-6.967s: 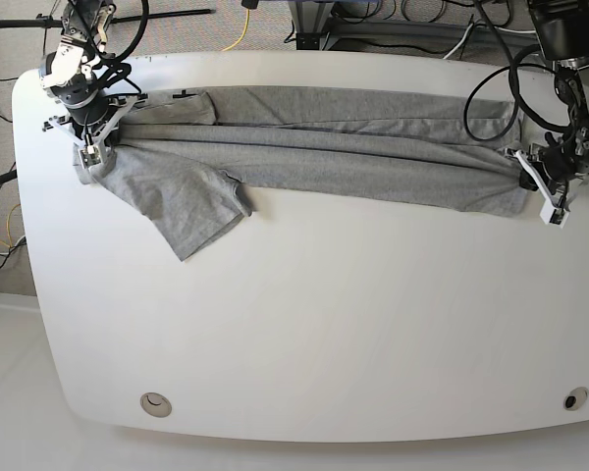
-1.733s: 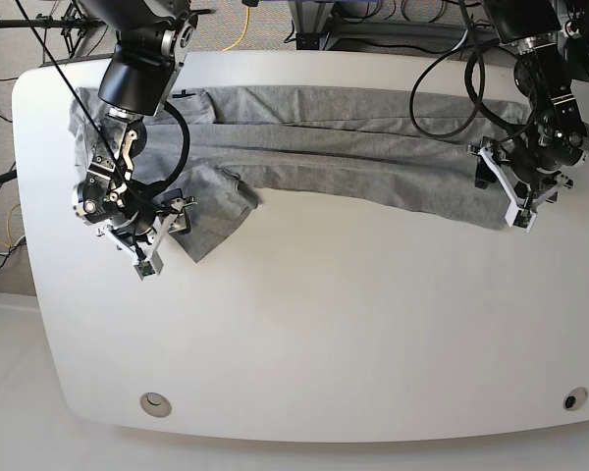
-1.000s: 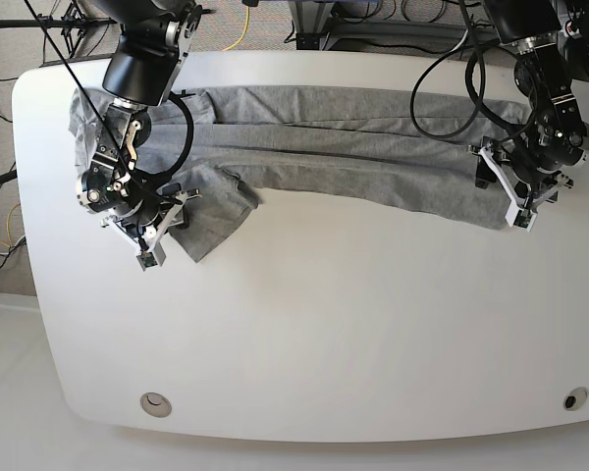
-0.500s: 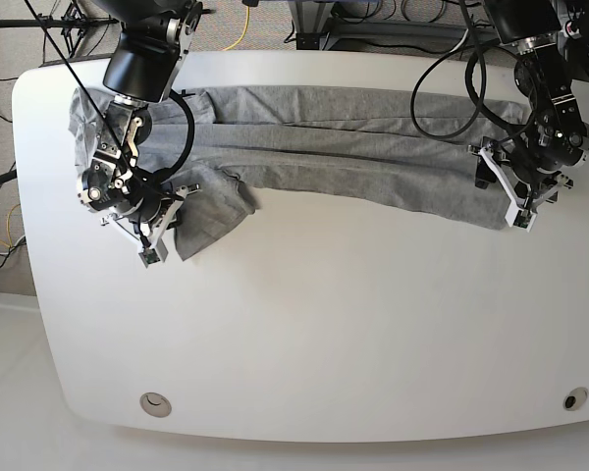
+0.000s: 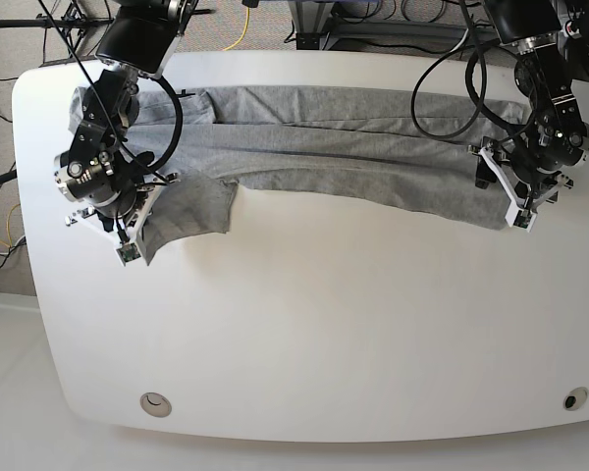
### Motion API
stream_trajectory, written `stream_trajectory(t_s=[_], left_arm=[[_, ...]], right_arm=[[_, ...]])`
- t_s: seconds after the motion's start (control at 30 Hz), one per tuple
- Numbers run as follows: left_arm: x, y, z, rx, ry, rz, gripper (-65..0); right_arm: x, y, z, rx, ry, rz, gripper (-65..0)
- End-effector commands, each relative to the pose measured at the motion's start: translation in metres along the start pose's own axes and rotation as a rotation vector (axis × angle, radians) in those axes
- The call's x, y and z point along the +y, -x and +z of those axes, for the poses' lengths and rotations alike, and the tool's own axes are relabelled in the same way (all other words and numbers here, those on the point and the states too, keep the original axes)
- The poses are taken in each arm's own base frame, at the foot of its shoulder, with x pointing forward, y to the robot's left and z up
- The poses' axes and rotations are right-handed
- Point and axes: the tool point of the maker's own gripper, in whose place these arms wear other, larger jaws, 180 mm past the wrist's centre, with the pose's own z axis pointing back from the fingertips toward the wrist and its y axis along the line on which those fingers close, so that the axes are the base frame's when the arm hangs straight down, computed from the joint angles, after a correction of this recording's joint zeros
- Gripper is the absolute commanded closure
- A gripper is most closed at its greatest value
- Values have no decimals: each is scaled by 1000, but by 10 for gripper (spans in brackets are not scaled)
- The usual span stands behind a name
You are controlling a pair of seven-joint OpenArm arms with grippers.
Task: Fold the T-shirt properly
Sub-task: 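Fold the sleeve flap onto the shirt body with the right gripper and release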
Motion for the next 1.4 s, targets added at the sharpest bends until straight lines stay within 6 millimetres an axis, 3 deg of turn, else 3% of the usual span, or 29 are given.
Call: stream_trajectory(t_s=[0.0,0.27,0.73,1.0,1.37], left_arm=[[7,-13,5,-37,-17,-11,-400],[7,-14,5,-39,-17,-11,-400],[7,-19,5,-72,-17,-9,-400],[6,-22,4,-95,-15,-7,-400],[5,0,-12,-29,17,35,-400]], right_arm=[[-7,-9,15,-31,43,19,-29],[-1,14,33,-1,70,49,-29],[16,74,39,130,37,65,-29],[-7,101,49,179,98,-5,-29],[-30,134,64,248,166,-75,-29]])
